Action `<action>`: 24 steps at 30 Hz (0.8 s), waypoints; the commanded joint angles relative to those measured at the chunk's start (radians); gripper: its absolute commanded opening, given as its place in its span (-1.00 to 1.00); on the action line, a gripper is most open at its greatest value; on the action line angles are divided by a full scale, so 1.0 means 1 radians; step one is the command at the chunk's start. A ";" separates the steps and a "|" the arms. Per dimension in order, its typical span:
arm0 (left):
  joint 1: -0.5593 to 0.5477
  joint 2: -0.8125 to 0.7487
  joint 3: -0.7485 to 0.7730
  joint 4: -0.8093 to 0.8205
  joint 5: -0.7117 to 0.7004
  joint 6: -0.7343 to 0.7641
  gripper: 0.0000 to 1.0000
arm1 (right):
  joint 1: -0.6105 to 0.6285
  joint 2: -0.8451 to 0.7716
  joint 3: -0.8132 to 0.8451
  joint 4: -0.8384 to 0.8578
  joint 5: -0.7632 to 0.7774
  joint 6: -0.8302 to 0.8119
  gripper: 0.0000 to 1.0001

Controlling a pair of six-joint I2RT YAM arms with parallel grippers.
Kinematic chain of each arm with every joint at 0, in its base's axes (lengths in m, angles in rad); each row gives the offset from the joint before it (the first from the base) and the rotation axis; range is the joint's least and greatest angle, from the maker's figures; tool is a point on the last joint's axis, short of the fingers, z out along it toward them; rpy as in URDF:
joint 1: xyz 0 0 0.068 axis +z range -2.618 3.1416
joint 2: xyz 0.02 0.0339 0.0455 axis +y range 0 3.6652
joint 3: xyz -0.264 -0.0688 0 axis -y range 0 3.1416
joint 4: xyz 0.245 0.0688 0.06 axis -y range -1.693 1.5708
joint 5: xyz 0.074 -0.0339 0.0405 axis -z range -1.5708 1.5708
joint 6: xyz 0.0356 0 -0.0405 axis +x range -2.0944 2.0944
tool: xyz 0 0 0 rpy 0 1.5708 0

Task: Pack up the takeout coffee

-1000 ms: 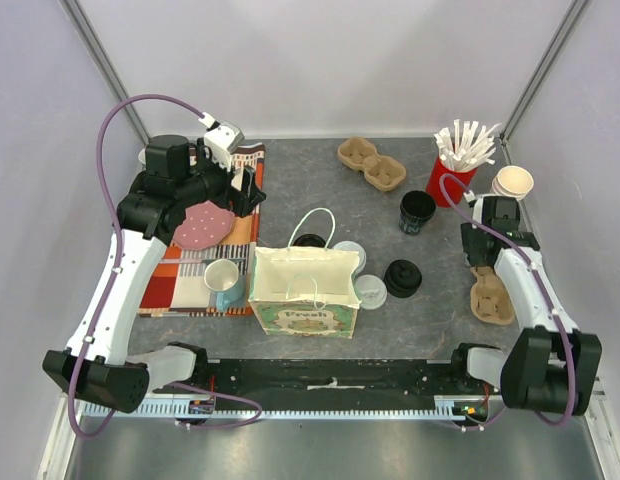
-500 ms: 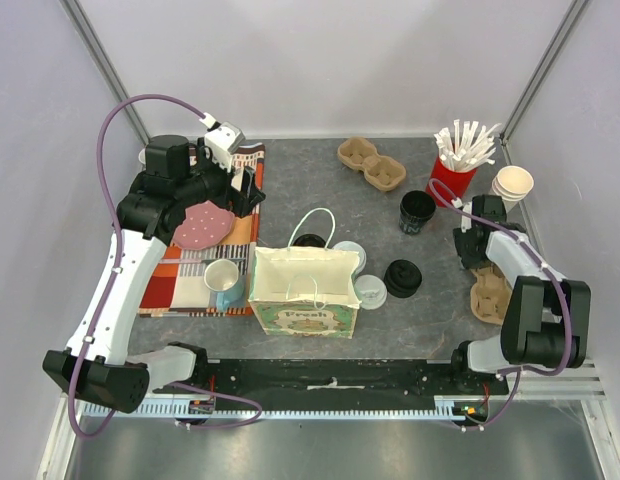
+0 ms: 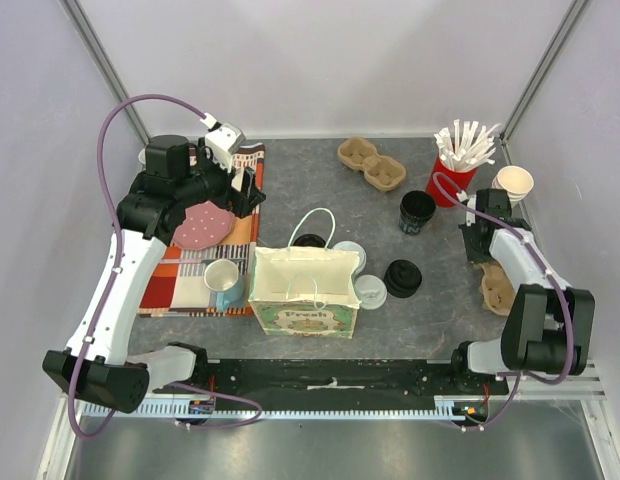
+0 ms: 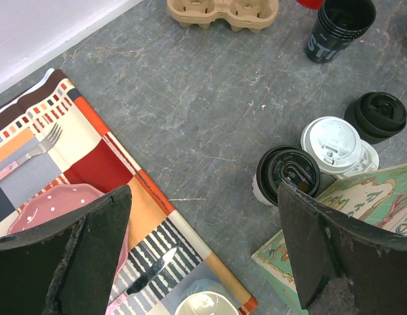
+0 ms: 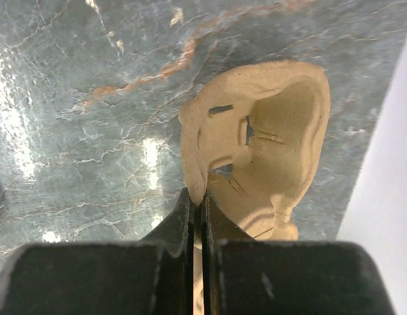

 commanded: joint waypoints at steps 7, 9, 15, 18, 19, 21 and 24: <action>0.004 0.005 0.048 0.024 0.052 0.014 0.94 | 0.010 -0.337 0.151 -0.015 0.226 -0.008 -1.00; 0.005 0.011 0.074 0.017 0.072 0.007 0.90 | 0.071 -0.418 0.212 -0.004 0.235 -0.033 -1.00; 0.010 0.030 0.285 -0.083 0.260 -0.073 0.77 | 0.410 -0.530 0.373 0.067 0.130 -0.201 -1.00; 0.010 0.027 0.391 -0.097 0.322 -0.148 0.74 | 0.598 -0.486 0.460 0.068 0.082 -0.282 -1.00; 0.008 0.026 0.445 -0.100 0.331 -0.188 0.72 | 0.657 -0.468 0.478 0.071 0.087 -0.321 -1.00; 0.010 0.039 0.511 -0.135 0.345 -0.225 0.70 | 0.878 -0.391 0.537 0.087 0.231 -0.442 -1.00; 0.008 0.069 0.626 -0.157 0.336 -0.323 0.70 | 1.179 -0.253 0.619 0.154 0.452 -0.685 -1.00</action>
